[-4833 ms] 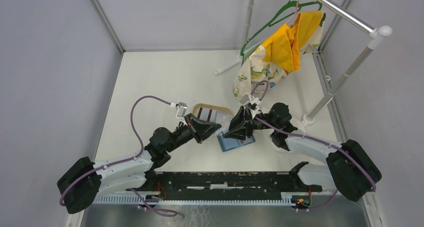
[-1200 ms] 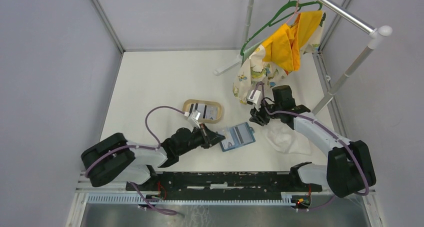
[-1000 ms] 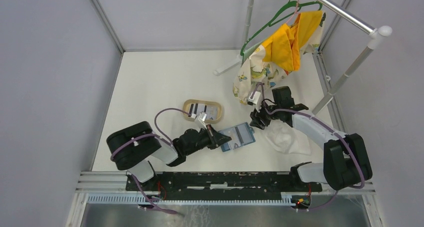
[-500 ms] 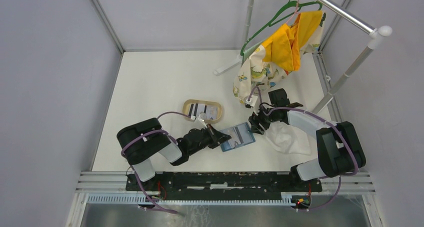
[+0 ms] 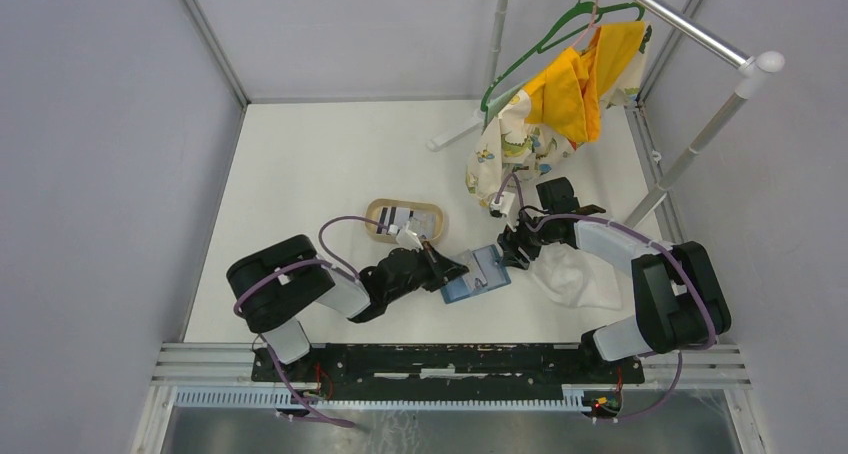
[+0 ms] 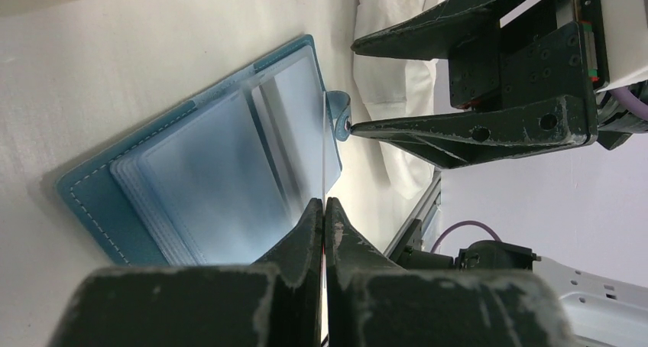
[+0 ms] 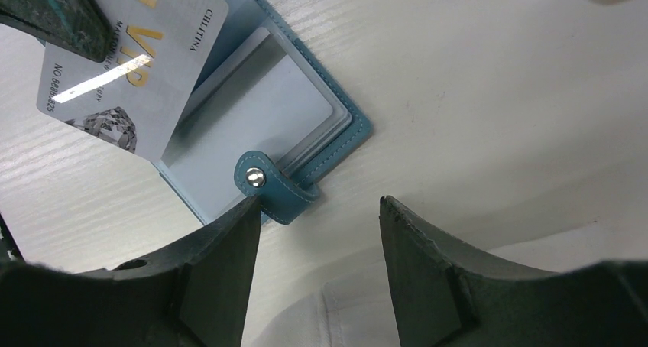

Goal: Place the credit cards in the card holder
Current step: Insert the credit card into the card holder.

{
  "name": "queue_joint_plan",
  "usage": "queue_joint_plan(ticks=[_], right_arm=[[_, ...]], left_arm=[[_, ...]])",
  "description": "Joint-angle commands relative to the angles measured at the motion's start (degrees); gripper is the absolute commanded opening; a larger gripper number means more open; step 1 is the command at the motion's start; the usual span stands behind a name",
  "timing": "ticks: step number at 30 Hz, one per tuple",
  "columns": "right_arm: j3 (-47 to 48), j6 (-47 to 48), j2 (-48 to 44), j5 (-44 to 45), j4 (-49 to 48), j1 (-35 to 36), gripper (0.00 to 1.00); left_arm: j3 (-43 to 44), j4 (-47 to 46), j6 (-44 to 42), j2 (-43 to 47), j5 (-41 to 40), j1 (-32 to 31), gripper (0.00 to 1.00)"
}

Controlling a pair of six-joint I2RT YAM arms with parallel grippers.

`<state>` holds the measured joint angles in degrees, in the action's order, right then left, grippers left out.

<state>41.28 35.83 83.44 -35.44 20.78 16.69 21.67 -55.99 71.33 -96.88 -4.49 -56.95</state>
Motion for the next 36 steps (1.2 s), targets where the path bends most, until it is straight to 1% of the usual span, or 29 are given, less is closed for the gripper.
queue_joint_plan(ticks=[1, 8, 19, 25, 31, 36], right_arm=[[2.05, 1.08, 0.36, 0.28, 0.12, -0.33, 0.64], [2.05, 1.24, 0.41, 0.11, 0.31, -0.27, 0.64], [2.14, 1.48, 1.33, 0.26, 0.70, -0.26, 0.64], [2.38, 1.70, 2.55, 0.39, 1.17, -0.27, 0.63], [2.40, 1.80, 3.13, 0.50, 1.45, -0.25, 0.62], [2.49, 1.79, 3.22, 0.42, 1.54, -0.26, 0.62]], left_arm=[[1.40, 1.66, 1.16, 1.81, -1.56, 0.43, 0.02], [0.05, 3.65, 2.17, 3.07, -2.70, 0.43, 0.02], [0.99, 6.76, 2.65, 1.27, -1.86, 0.70, 0.02], [3.14, 8.76, 3.20, -1.43, 1.05, 0.97, 0.02], [3.35, 9.97, 4.18, -2.50, 1.82, 1.31, 0.02], [3.56, 14.06, 4.52, -1.35, 1.21, 1.44, 0.02]])
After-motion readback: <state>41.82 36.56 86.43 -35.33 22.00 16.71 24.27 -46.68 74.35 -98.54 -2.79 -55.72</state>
